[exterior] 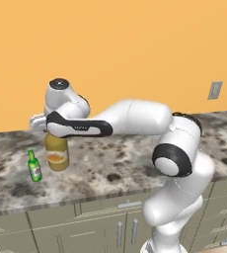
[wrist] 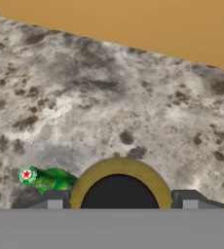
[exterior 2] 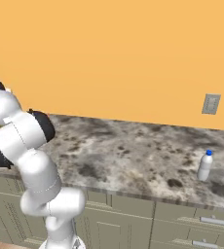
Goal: Place the drinks on the dining counter in a tight cluster.
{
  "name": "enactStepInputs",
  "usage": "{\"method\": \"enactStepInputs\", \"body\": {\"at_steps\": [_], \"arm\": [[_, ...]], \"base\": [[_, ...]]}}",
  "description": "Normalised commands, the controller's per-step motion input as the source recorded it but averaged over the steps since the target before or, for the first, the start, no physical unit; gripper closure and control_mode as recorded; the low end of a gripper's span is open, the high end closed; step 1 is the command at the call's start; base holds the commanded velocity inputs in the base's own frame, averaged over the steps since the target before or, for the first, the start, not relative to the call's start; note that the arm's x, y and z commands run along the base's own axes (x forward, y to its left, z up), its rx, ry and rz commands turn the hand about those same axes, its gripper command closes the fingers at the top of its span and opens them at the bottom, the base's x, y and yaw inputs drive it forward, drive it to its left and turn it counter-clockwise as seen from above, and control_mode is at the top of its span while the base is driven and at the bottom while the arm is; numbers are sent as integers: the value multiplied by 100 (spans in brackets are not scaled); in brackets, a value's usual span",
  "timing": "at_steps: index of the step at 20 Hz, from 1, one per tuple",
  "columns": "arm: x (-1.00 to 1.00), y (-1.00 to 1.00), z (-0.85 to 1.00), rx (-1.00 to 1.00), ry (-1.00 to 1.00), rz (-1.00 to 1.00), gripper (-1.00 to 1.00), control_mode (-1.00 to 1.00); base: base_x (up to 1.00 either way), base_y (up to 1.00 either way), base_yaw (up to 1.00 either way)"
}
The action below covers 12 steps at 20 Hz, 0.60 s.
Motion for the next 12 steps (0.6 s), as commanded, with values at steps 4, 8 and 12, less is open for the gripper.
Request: {"method": "enactStepInputs", "body": {"at_steps": [4,8,12], "arm": [[-56,-59,25,1,-6,9,100,-100],[-62,-56,24,2,-7,6,100,-100],[-56,-53,18,0,-6,5,100,-100]], "base": [[0,0,0],[0,0,0],[0,0,0]]}}
